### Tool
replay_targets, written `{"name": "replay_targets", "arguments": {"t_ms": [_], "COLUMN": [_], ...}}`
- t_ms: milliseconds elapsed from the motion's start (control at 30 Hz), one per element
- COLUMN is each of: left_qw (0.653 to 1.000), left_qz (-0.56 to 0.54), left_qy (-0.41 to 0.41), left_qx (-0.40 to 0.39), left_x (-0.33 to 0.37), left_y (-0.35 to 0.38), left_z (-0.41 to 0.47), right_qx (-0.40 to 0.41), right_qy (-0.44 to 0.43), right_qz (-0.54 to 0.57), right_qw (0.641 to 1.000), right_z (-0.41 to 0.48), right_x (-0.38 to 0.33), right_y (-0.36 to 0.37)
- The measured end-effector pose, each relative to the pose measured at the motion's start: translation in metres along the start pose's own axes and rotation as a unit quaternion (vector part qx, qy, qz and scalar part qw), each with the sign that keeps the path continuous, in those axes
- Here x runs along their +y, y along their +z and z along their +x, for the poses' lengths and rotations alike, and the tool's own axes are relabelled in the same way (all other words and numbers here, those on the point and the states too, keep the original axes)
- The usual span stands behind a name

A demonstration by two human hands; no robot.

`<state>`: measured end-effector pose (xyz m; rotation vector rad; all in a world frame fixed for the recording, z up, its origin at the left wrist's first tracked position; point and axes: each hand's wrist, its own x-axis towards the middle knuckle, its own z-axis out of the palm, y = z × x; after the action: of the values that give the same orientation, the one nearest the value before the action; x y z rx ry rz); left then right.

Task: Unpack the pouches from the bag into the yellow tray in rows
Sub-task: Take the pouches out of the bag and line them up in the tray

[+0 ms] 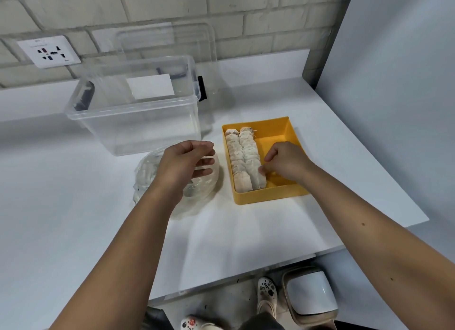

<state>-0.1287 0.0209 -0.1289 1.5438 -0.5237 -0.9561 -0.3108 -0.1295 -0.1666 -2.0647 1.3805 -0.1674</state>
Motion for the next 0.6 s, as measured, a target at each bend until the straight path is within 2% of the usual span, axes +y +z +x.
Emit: {"name": "replay_targets", "arguments": {"t_ms": [100, 200, 267, 367, 467, 533, 600], "left_qw": [1.0, 0.996, 0.99, 0.979, 0.967, 0.948, 0.912], "left_qz": [0.026, 0.068, 0.112, 0.184, 0.245, 0.302, 0.389], "left_qy": [0.015, 0.035, 0.047, 0.038, 0.037, 0.059, 0.094], "left_qx": [0.007, 0.04, 0.074, 0.079, 0.066, 0.077, 0.087], "left_x": [0.008, 0.015, 0.014, 0.001, -0.013, -0.018, -0.022], "left_y": [-0.016, -0.039, -0.054, -0.068, -0.074, -0.075, -0.074], "left_z": [0.0, 0.005, 0.008, 0.012, 0.012, 0.012, 0.013], "right_qx": [0.07, 0.02, -0.011, -0.067, -0.123, -0.11, -0.078], "right_qy": [-0.097, -0.185, -0.233, -0.292, -0.305, -0.297, -0.276], "right_qz": [0.066, 0.192, 0.21, 0.166, 0.03, -0.027, -0.012], "right_qw": [0.991, 0.964, 0.949, 0.94, 0.944, 0.948, 0.958], "right_z": [-0.011, -0.023, -0.028, -0.031, -0.025, -0.018, -0.014], "right_x": [-0.027, -0.063, -0.084, -0.107, -0.114, -0.112, -0.108], "right_y": [-0.002, 0.008, 0.021, 0.04, 0.056, 0.061, 0.062]}}
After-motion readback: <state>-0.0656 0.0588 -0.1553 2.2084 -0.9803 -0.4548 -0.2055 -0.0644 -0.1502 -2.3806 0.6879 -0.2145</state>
